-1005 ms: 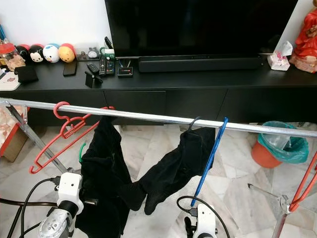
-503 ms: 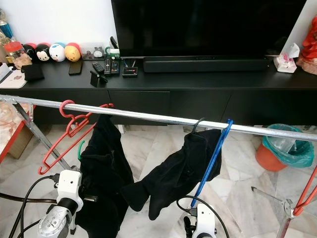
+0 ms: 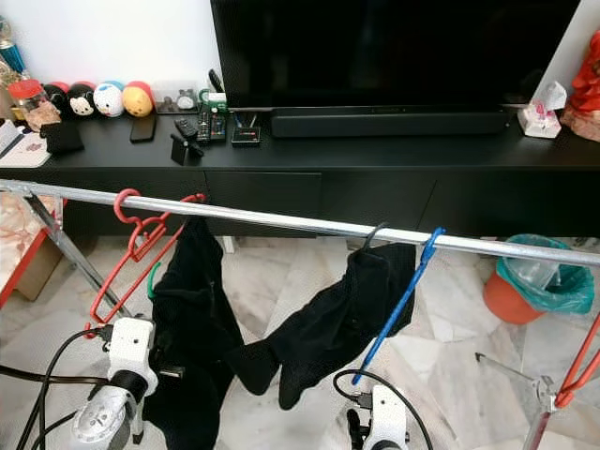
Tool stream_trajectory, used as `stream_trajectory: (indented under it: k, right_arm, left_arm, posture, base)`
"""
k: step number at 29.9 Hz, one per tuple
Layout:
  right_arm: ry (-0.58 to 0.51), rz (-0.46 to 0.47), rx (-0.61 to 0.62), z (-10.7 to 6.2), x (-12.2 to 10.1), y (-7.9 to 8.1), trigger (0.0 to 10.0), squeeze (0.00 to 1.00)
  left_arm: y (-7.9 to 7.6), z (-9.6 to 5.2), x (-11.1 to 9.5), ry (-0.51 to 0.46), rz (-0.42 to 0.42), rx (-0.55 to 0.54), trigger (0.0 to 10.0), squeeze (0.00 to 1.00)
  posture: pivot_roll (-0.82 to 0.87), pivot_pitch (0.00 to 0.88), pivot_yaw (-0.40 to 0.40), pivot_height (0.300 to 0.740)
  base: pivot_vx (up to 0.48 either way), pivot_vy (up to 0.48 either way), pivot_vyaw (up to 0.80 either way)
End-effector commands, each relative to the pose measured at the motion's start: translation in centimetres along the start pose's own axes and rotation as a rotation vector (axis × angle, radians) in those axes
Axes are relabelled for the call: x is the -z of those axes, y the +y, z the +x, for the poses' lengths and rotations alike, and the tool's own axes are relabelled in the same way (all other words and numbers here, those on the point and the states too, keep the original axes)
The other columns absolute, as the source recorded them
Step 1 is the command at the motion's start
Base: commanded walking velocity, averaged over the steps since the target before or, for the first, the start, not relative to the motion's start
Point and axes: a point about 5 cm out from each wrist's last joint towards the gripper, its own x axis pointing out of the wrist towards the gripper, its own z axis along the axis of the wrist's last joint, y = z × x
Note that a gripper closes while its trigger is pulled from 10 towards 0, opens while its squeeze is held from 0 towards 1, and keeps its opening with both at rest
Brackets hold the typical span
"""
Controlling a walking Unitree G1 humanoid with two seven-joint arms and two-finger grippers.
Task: Hang hanger
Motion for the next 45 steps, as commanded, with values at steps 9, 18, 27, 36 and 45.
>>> stream_trajectory:
  k: [9, 18, 27, 36, 45]
  right_arm:
    - [-0.001, 0.014, 0.005, 0.03, -0.01, 0.18, 10.0, 0.0]
    - [-0.003, 0.01, 0.004, -0.01, 0.04, 0.09, 10.0, 0.0]
    - [-0.003, 0.008, 0.002, 0.01, 0.0, 0.15, 10.0, 0.0]
    - [-0.003, 0.008, 0.0, 0.04, -0.08, 0.18, 10.0, 0.0]
    - [0.003, 0.006, 0.001, -0.01, 0.11, 0.13, 10.0, 0.0]
  left_arm:
    - [0.27, 0.57, -1.39, -0.062, 0.017, 0.008, 10.0, 0.0]
    - [0.08, 0.41, -1.28, -0.062, 0.004, 0.001, 10.0, 0.0]
    - [0.14, 0.55, -1.4, -0.063, 0.012, 0.008, 10.0, 0.0]
    - [0.2, 0.55, -1.48, -0.065, 0.013, 0.005, 10.0, 0.0]
    - [0.16, 0.33, -1.32, -0.061, 0.011, 0.007, 10.0, 0.0]
  posture:
    - [-0.03, 0.0, 0.015, 0.74]
    - [-0.03, 0.0, 0.011, 0.74]
    - [-0.03, 0.0, 0.013, 0.74]
    - [-0.03, 0.0, 0.01, 0.74]
    - [-0.02, 0.0, 0.012, 0.74]
  base:
    - [-0.133, 0.0, 0.0]
    - [-0.247, 0.0, 0.0]
    - [-0.26, 0.0, 0.0]
    - [-0.26, 0.0, 0.0]
    - [-0.277, 0.0, 0.0]
